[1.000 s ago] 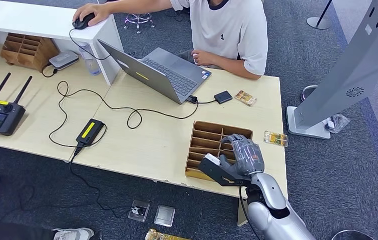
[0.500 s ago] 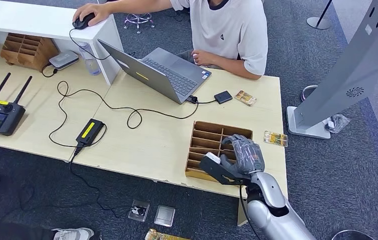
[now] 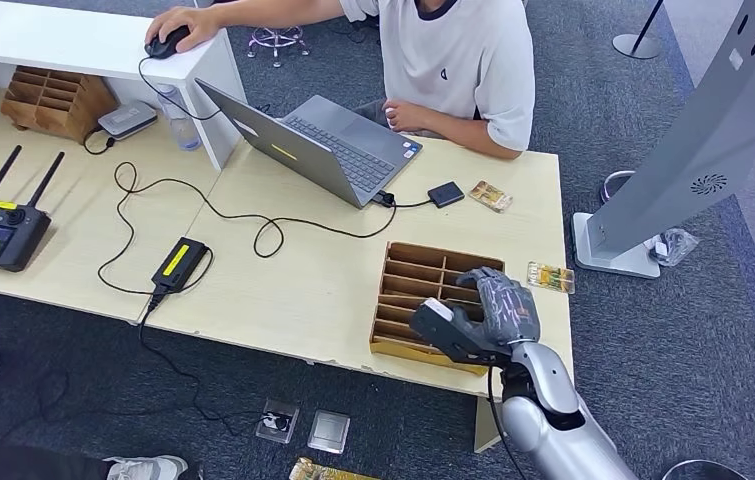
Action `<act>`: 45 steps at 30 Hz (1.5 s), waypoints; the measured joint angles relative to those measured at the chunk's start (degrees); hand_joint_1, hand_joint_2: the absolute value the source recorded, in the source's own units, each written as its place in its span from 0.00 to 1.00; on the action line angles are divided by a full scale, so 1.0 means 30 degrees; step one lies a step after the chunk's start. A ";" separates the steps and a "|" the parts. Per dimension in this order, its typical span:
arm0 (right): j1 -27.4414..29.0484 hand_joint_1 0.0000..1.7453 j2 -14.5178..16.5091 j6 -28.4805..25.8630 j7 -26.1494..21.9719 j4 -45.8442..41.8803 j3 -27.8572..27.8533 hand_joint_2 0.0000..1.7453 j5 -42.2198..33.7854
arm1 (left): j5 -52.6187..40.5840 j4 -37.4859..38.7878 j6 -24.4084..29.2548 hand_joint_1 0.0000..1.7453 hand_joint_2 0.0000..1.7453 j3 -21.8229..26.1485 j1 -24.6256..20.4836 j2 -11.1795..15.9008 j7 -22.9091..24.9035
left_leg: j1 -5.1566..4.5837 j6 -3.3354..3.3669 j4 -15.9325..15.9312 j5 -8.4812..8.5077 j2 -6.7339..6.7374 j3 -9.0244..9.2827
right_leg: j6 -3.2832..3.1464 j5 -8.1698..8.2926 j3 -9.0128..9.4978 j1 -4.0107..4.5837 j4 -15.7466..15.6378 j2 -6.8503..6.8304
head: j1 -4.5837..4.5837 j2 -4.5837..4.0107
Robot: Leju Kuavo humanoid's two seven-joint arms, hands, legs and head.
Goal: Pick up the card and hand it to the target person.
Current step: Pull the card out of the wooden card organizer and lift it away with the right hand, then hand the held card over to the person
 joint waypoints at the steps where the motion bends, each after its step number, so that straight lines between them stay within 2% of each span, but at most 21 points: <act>1: -0.0001 0.89 -0.0004 0.0000 0.0000 -0.0002 -0.0046 1.00 0.0007 | 0.0000 0.0000 0.0009 0.00 1.00 0.0000 0.0000 0.0009 0.0000 | 0.0000 0.0000 0.0000 0.0000 0.0000 0.0000 | 0.0000 0.0000 0.0000 0.0000 0.0000 0.0000 | 0.0000 0.0000; 4: -0.0006 0.98 -0.0007 0.0004 -0.0023 -0.0005 -0.0108 1.00 0.0016 | 0.0007 0.0000 0.0066 0.00 1.00 0.0000 0.0002 0.0020 0.0000 | 0.0000 0.0000 0.0000 0.0000 0.0000 0.0000 | 0.0000 0.0000 0.0000 0.0000 0.0000 0.0000 | 0.0000 0.0000; 7: -0.0020 1.00 -0.0002 0.0004 -0.0100 -0.0005 -0.0115 1.00 0.0007 | 0.0016 0.0000 0.0175 0.00 1.00 0.0000 0.0002 0.0020 0.0003 | 0.0000 0.0000 0.0000 0.0000 0.0000 -0.0001 | 0.0000 0.0000 0.0000 0.0000 0.0001 0.0000 | 0.0000 0.0000; 17: -0.0111 1.00 0.0069 -0.0244 -0.0614 0.0128 -0.0095 1.00 -0.0100 | 0.0029 0.0000 0.0497 0.00 1.00 0.0000 0.0002 0.0020 0.0005 | 0.0000 0.0001 0.0000 0.0001 -0.0001 -0.0004 | -0.0001 0.0002 0.0001 0.0000 0.0002 0.0000 | 0.0005 0.0000; 26: -0.0483 1.00 0.0109 -0.2020 -0.0796 0.0013 -0.0226 1.00 -0.0018 | 0.0029 0.0000 0.0601 0.00 1.00 -0.0077 0.0002 0.0020 0.0000 | 0.0000 0.0001 0.0000 0.0001 0.0000 -0.0004 | -0.0002 0.0002 0.0000 0.0000 0.0000 0.0000 | 0.0006 0.0000; 45: -0.0792 1.00 -0.0364 -0.3364 0.0098 -0.3521 -0.2250 1.00 0.0403 | 0.0016 0.0000 0.0397 0.00 1.00 -0.0894 0.0012 0.0049 -0.0009 | 0.0000 0.0005 0.0004 0.0004 0.0001 -0.0001 | -0.0013 0.0012 -0.0004 0.0000 -0.0002 0.0002 | 0.0002 0.0000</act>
